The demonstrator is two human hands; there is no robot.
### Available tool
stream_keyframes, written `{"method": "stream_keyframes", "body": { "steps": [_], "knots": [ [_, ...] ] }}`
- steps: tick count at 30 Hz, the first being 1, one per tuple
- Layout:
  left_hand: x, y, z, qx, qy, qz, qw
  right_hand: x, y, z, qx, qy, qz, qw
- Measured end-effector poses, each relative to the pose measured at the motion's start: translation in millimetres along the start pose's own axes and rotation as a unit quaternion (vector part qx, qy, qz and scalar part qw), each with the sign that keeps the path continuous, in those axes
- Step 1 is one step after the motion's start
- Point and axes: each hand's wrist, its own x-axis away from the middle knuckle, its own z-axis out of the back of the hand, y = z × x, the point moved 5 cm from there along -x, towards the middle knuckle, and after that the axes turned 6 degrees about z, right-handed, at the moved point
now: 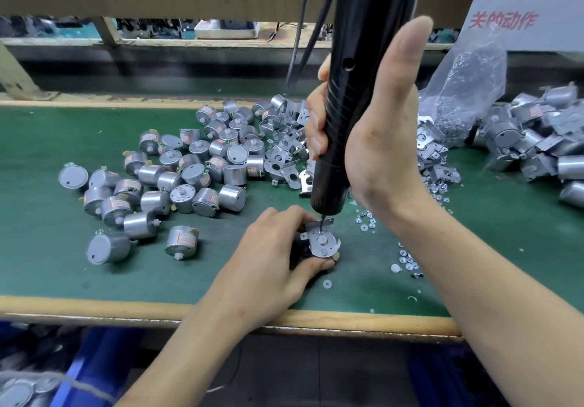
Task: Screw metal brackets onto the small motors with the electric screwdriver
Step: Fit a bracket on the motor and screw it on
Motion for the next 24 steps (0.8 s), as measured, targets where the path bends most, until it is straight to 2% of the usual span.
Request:
{"method": "stream_keyframes", "body": {
  "steps": [4, 9, 12, 15, 19, 21, 24],
  "knots": [
    [-0.7, 3.4, 1.3, -0.001, 0.004, -0.009, 1.000, 6.5, -11.2, 4.2, 0.082, 0.070, 0.044, 0.993],
    [-0.3, 4.8, 2.4, 0.005, 0.000, -0.015, 1.000, 16.0, -11.5, 12.7, 0.138, 0.070, 0.061, 0.986],
    [0.2, 4.8, 3.2, 0.014, -0.002, -0.019, 1.000, 34.2, -7.6, 30.7, 0.222, 0.087, 0.038, 0.970],
    [1.0, 5.3, 7.2, 0.019, 0.014, -0.029, 0.999, 61.7, -1.0, 49.7, 0.289, 0.106, -0.010, 0.952],
    [3.3, 9.2, 15.7, 0.030, 0.058, -0.049, 0.997, 96.8, 3.9, 65.0, 0.315, 0.127, -0.084, 0.937],
    [5.0, 14.1, 18.2, 0.032, 0.071, -0.064, 0.995, 104.4, 7.9, 65.4, 0.300, 0.085, -0.150, 0.938],
    [8.7, 24.6, 19.9, 0.033, 0.081, -0.097, 0.991, 112.3, 14.8, 58.5, 0.202, 0.017, -0.266, 0.943]
  ]
}}
